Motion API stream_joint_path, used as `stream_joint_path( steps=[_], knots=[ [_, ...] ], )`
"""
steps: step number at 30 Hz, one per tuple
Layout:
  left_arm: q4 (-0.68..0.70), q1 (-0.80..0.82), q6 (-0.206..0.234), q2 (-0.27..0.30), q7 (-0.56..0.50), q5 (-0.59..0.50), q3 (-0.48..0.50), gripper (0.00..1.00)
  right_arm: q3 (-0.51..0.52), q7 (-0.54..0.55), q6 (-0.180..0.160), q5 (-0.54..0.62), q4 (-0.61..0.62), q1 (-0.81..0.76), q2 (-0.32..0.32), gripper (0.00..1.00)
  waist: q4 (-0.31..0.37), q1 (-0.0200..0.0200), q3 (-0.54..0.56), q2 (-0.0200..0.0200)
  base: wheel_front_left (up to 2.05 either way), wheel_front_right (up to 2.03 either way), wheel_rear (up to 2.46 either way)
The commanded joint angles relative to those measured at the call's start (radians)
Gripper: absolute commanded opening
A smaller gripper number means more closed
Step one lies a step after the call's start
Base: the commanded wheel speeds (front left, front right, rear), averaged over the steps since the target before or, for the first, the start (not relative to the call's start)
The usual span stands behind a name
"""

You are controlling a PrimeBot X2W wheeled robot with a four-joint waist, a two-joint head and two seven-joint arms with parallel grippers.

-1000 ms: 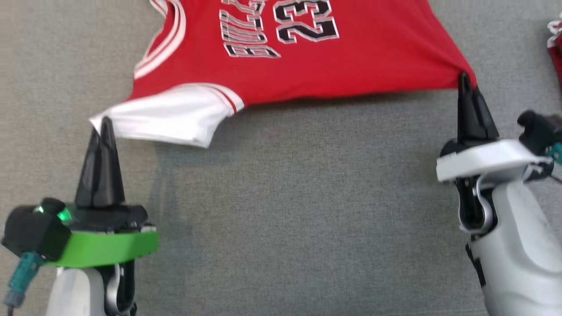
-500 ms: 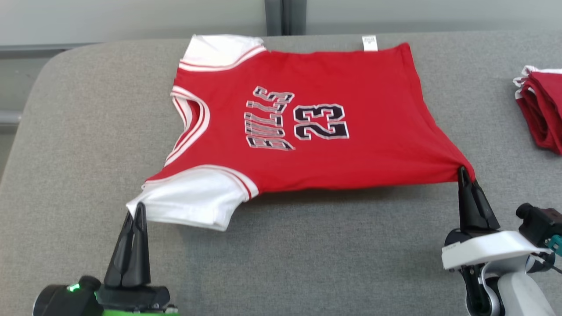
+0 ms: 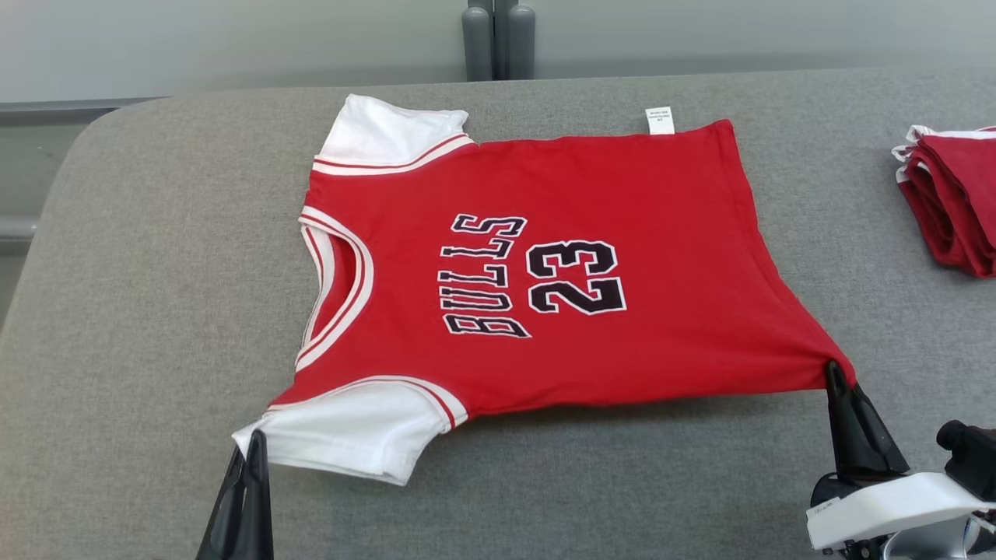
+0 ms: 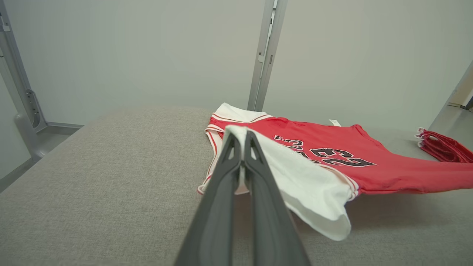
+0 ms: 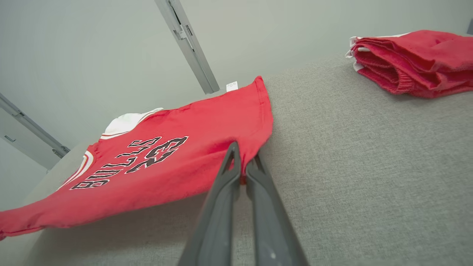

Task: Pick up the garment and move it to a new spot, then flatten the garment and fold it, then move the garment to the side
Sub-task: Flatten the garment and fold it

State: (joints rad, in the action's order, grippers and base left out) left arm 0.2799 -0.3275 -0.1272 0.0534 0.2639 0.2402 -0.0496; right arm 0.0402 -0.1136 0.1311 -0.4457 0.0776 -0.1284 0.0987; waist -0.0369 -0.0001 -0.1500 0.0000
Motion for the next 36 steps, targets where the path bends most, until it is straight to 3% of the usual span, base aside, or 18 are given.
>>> stream_joint_path(
  steps=[1, 11, 19, 27, 36],
  knots=[
    [-0.017, -0.006, 0.002, 0.000, 0.000, 0.006, -0.001, 0.00, -0.002, 0.004, -0.001, -0.004, -0.012, -0.006, 0.000, 0.00, 0.003, 0.0001, 0.002, 0.0000, 0.00, 0.00, 0.00],
    [-0.155, 0.049, -0.002, -0.001, 0.000, 0.012, -0.020, 0.00, -0.075, -0.028, -0.001, -0.016, -0.198, 0.049, -0.009, 0.00, 0.021, 0.0001, 0.035, 0.0000, 0.00, 0.00, 0.00],
    [-0.238, 0.109, -0.004, 0.013, 0.000, 0.029, -0.027, 0.00, -0.100, -0.054, -0.001, -0.047, -0.267, 0.090, -0.008, 0.00, 0.025, 0.0001, 0.060, 0.0000, 0.00, 0.00, 0.00],
    [-0.390, 0.322, -0.004, 0.026, 0.000, 0.026, -0.053, 0.00, -0.090, -0.078, -0.001, -0.089, -0.343, 0.201, -0.009, 0.00, 0.030, 0.0001, 0.022, 0.0000, 0.00, 0.00, 0.00],
    [-0.578, 0.582, -0.004, 0.022, 0.000, 0.025, -0.011, 0.00, -0.098, -0.095, 0.000, -0.079, -0.483, 0.379, -0.015, 0.00, 0.046, 0.0001, -0.089, 0.0000, 0.00, 0.00, 0.00]
  ],
)
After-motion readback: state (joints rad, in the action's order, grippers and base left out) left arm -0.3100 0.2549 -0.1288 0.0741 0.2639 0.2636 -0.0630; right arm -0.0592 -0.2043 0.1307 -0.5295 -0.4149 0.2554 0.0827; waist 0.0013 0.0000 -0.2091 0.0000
